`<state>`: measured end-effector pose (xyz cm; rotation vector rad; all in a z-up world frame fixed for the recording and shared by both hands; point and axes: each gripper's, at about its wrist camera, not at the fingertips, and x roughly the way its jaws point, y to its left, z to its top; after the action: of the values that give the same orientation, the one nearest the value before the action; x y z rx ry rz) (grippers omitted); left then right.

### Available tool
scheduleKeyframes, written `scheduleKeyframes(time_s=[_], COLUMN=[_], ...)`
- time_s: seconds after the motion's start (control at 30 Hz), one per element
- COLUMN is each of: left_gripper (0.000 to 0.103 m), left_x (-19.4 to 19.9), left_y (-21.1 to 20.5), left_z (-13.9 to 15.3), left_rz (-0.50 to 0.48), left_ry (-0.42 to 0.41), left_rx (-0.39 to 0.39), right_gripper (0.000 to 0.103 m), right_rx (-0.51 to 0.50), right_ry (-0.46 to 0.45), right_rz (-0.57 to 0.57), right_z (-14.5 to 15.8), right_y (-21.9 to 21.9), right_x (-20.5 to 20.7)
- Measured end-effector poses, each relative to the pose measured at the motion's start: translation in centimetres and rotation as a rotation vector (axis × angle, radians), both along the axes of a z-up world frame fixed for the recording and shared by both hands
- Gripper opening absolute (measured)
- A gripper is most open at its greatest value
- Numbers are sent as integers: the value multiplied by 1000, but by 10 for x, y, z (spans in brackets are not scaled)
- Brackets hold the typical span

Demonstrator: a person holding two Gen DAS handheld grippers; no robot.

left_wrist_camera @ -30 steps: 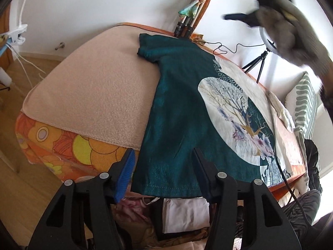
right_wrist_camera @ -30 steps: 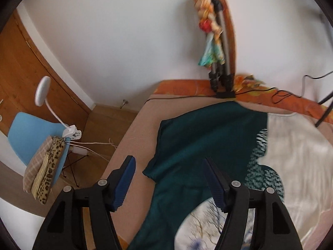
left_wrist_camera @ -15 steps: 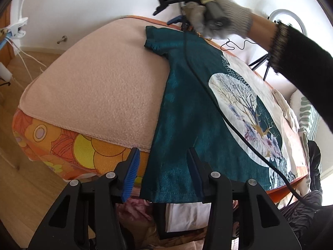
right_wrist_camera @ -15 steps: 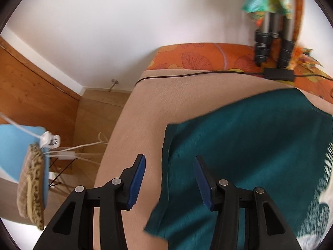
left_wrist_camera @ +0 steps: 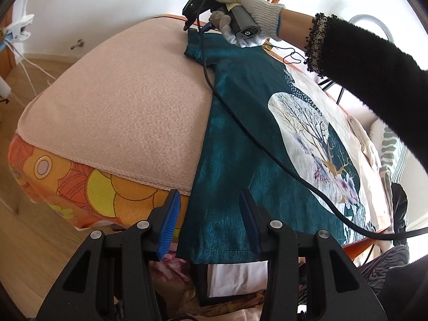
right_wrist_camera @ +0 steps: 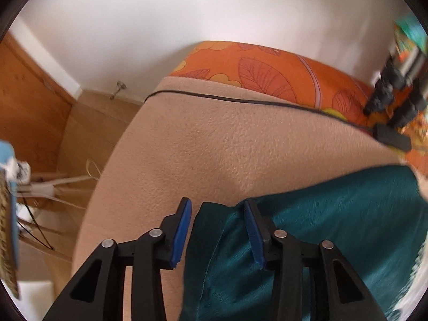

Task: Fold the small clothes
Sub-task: 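Close the right tool on the green shoulder while the left tool grips the hem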

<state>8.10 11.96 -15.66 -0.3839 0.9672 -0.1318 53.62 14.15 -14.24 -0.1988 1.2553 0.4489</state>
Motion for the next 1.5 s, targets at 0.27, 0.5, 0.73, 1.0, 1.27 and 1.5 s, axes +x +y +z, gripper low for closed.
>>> scheduleKeyframes(time_s=[0.27,0.5,0.73,1.0,1.27,1.5], left_gripper=[39,39,39,1,0,0], left_x=[-2,-18,-20,-17,-17,-20], left_y=[7,16,6,-8,-27,-70], left_z=[0,6,0,-2,19,42], left_rz=[11,-3,-18,-75,-185,-283], left_ry=[4,-31,-12,-22,-124,-218], left_rx=[-22,-51,84,70,-131,10], right_gripper=[6,6,6,6,6,6], right_rx=[-35,45,75,100,84,61], right_ry=[-75,-130,-154,-167,-215,-242], right_rz=[25,-24,-56,-71,-84,-129], right_z=[18,66,86,93,112,126], right_y=[-25,-76,-77,-84,-111,-154], right_x=[-3,-5,-8,-6,-7,-3])
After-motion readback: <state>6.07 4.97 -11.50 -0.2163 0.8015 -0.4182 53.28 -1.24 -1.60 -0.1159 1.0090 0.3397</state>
